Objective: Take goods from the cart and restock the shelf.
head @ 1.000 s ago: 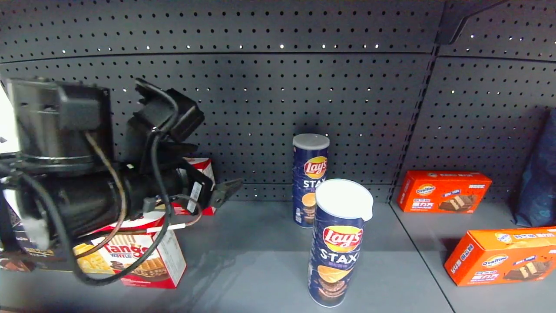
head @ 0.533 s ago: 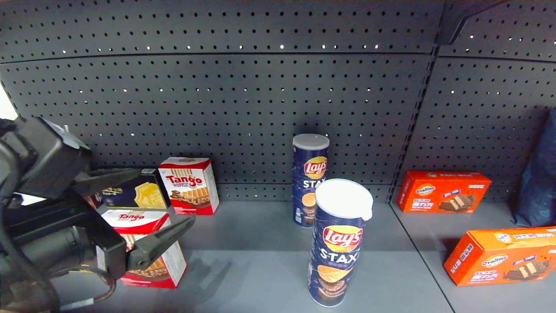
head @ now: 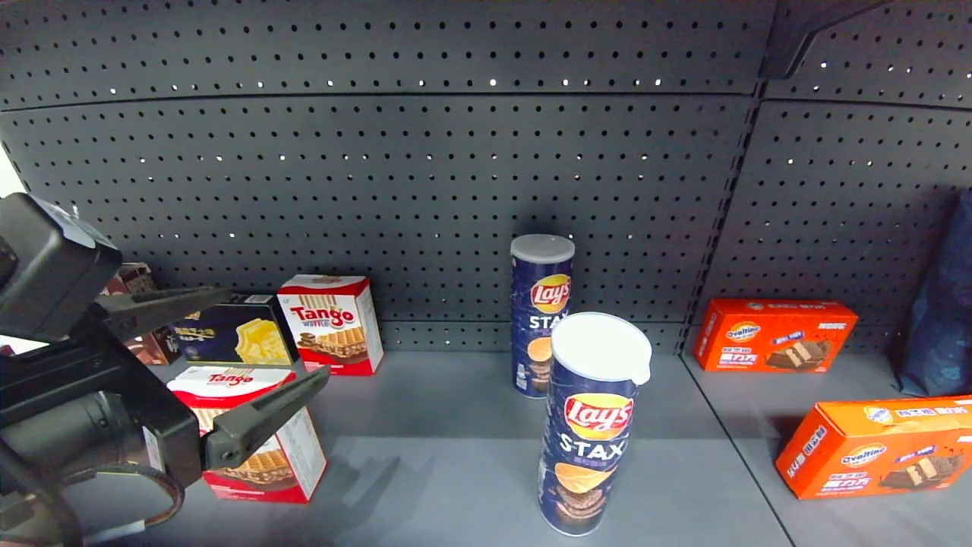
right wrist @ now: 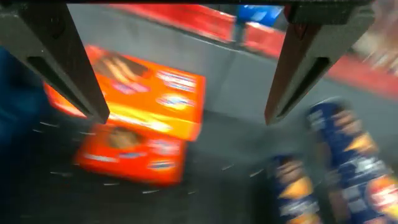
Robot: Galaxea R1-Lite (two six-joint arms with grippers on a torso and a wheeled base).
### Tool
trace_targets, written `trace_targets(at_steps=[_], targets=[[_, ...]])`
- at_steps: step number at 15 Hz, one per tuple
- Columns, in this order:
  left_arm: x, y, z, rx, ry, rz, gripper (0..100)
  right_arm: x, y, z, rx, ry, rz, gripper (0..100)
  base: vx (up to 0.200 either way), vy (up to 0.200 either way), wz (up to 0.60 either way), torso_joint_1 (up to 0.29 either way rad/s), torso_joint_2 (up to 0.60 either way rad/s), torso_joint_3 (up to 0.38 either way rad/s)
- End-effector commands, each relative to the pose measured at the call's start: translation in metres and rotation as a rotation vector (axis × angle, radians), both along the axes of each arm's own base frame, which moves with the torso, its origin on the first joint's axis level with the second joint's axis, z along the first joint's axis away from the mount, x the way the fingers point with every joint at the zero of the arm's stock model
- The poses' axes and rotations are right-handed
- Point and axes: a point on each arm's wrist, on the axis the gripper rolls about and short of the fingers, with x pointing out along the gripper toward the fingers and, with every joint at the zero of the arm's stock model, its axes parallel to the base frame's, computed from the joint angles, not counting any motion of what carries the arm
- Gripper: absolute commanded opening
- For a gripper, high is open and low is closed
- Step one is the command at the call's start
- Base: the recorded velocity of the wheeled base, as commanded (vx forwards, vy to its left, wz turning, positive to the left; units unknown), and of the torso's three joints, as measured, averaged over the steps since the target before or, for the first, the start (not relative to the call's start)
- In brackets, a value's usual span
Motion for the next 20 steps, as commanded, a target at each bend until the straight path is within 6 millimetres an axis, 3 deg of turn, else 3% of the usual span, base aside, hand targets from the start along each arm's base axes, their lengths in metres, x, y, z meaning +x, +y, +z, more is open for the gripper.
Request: trace_targets(at_steps=[1,3,4,9,20], targets=[[0.004,-0.002,-0.002,0.008,0.013,0.001,100,0.049,0.026,0.0,-0.057,0.184,0.198,100,0.0,0.0,0.0,0.0,0.0,0.0],[0.005,-0.002,-0.002,0.007,0.014,0.003,100,0.063,0.038,-0.003,-0.073,0.208,0.236,100,0.0,0.0,0.0,0.0,0.0,0.0],[0.005,-0.003,-0.001,-0.003,0.004,0.005,100,0.084,0.058,-0.006,-0.062,0.215,0.273,100,0.0,0.0,0.0,0.0,0.0,0.0],[0.008,-0.002,0.002,-0.004,-0.002,0.014,100,0.115,0.095,-0.013,-0.125,0.292,0.304,100,0.0,0.0,0.0,0.0,0.0,0.0],[0.015,-0.006,0.007,-0.007,-0.007,0.016,100,0.134,0.112,-0.033,-0.189,0.38,0.282,100,0.0,0.0,0.0,0.0,0.0,0.0]])
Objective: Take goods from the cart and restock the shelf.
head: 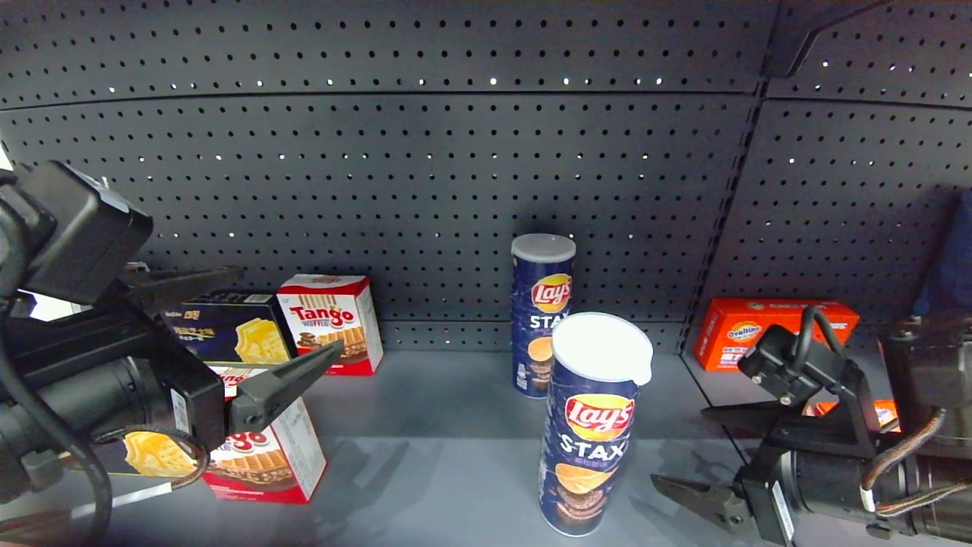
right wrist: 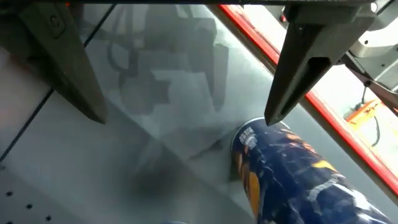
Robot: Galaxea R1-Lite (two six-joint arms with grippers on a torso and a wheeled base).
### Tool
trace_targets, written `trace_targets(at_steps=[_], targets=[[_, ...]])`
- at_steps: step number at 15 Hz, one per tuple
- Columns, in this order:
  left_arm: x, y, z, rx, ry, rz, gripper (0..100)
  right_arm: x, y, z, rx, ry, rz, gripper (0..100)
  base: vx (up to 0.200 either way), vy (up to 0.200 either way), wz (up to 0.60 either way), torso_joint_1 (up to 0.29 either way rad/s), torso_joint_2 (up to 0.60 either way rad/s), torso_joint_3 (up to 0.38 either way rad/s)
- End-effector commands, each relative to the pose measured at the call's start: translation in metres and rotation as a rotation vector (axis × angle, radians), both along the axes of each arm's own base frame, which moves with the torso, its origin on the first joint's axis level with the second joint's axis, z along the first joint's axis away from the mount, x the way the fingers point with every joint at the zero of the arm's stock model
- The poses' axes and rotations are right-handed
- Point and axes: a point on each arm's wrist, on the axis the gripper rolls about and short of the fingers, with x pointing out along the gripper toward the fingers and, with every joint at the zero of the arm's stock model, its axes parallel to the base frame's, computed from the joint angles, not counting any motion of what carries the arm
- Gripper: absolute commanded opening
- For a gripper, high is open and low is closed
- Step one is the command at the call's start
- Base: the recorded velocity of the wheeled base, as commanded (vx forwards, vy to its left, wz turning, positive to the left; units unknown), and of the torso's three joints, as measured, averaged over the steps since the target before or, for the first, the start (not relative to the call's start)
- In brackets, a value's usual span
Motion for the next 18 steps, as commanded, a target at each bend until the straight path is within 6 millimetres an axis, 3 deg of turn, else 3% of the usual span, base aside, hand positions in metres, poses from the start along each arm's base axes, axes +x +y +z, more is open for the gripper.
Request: trace_targets(at_steps=[1,18], targets=[[0.001,0.0,0.0,0.001,0.002,0.003,100,0.006,0.005,-0.005,-0.016,0.022,0.004,100,0.0,0.0,0.0,0.0,0.0,0.0],[0.01,0.002,0.0,-0.007,-0.009,0.039,100,0.026,0.031,-0.013,-0.064,0.041,0.007,100,0.0,0.0,0.0,0.0,0.0,0.0]])
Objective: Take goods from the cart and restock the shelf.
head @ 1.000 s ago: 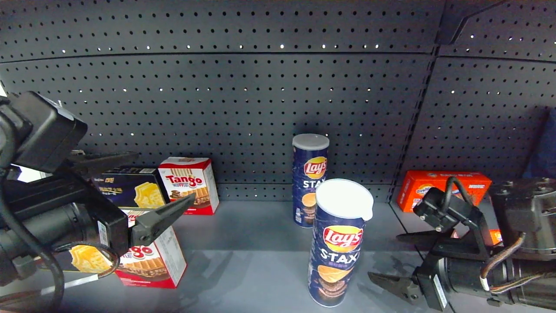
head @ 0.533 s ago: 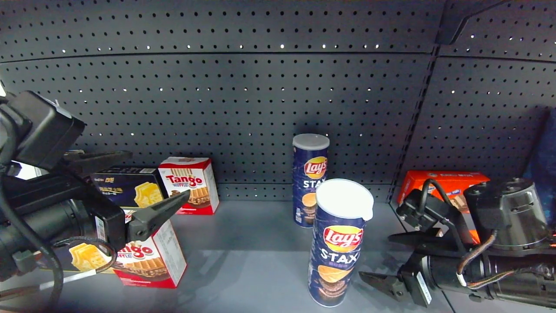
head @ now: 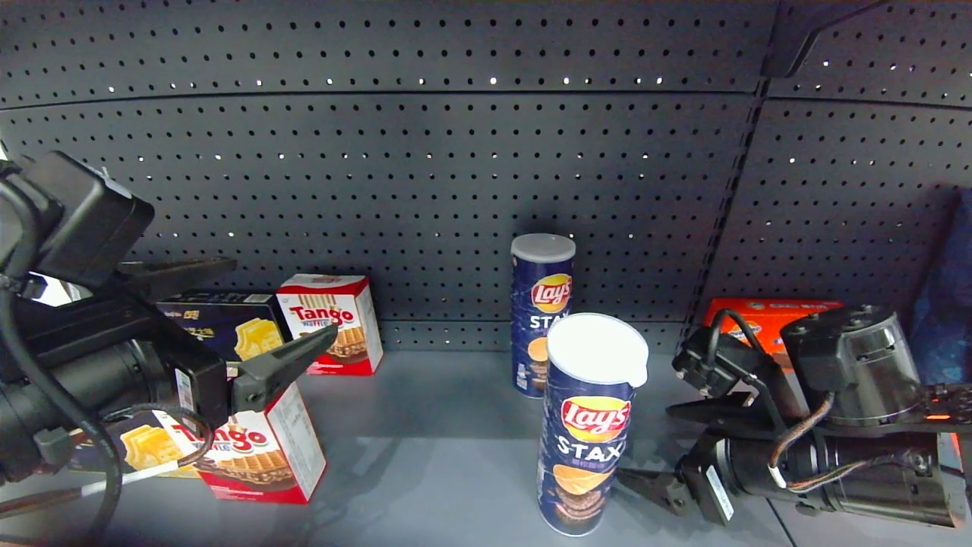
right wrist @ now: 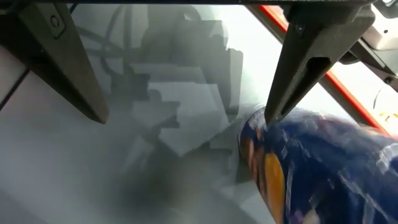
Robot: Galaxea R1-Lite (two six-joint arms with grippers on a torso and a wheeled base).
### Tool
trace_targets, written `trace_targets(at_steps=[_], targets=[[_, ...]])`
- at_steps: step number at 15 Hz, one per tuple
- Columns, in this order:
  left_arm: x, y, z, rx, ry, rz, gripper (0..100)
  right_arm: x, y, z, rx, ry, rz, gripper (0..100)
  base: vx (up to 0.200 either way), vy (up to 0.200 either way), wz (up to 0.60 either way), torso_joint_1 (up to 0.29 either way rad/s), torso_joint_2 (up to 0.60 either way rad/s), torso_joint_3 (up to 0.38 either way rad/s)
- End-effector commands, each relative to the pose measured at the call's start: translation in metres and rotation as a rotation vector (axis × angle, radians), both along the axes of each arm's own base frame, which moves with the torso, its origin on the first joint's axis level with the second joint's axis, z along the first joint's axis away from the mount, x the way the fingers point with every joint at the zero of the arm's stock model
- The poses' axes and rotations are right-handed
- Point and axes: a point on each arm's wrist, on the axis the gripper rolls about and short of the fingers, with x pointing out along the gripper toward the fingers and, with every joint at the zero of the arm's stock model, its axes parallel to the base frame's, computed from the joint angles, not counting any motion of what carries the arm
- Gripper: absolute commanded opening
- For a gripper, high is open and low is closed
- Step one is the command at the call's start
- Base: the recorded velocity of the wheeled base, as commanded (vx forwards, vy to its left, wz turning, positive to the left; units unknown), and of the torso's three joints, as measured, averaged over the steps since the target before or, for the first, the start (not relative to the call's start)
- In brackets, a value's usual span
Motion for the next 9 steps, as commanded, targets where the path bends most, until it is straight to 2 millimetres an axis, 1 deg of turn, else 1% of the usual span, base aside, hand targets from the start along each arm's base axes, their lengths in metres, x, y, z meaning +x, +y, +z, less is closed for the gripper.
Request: trace_targets(at_steps=[1,5,9], targets=[[0.0019,-0.001,-0.0011,0.003,0.006,0.0,100,0.0022,0.0056,-0.0016,-0.005,0.005,0.012,100,0.0,0.0,0.0,0.0,0.0,0.0],[0.0019,-0.0008,-0.0015,0.004,0.007,0.002,100,0.0052,0.0119,-0.0026,-0.007,0.008,0.024,100,0.0,0.0,0.0,0.0,0.0,0.0],[0.0019,-0.0011,-0.0006,0.003,0.005,0.0,100,0.0005,0.0071,-0.0005,-0.002,0.002,0.019,100,0.0,0.0,0.0,0.0,0.0,0.0]])
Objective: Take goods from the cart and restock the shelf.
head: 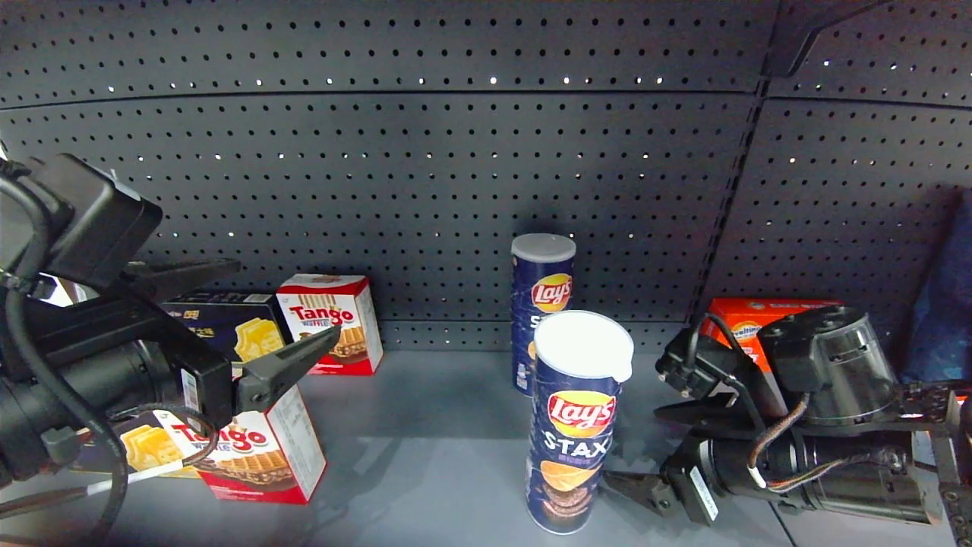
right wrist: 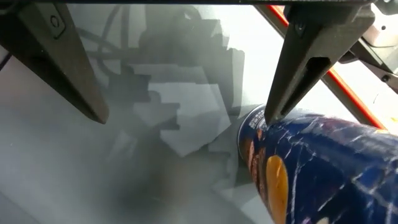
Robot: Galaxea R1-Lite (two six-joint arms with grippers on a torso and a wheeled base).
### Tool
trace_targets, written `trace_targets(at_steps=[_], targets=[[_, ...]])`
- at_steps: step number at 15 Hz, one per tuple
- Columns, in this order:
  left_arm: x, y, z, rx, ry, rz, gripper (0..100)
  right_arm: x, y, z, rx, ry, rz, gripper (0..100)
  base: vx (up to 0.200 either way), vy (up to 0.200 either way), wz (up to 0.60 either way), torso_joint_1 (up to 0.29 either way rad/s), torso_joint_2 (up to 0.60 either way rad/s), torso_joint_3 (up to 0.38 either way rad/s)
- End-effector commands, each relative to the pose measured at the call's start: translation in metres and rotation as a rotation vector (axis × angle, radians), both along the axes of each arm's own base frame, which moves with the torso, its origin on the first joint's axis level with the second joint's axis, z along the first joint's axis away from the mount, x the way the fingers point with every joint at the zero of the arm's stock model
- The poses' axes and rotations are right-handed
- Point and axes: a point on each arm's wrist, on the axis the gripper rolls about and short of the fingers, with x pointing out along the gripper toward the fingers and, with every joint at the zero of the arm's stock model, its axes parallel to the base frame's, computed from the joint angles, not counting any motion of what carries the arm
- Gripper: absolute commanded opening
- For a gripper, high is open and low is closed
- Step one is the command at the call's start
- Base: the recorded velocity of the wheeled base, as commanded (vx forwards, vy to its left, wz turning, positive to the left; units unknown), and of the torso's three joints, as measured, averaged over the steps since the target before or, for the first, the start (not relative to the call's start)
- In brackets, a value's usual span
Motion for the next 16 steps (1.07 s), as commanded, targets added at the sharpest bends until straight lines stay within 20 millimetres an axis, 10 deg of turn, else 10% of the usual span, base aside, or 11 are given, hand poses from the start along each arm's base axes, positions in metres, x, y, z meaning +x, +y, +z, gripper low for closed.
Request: trace_targets(at_steps=[1,16], targets=[[0.0,0.0,0.0,0.0,-0.001,0.0,100,-0.003,-0.003,0.002,0.004,-0.007,-0.003,100,0.0,0.0,0.0,0.0,0.0,0.0],[0.002,-0.001,0.0,-0.002,0.002,0.002,100,0.003,0.009,-0.003,-0.009,0.008,0.019,100,0.0,0.0,0.0,0.0,0.0,0.0]])
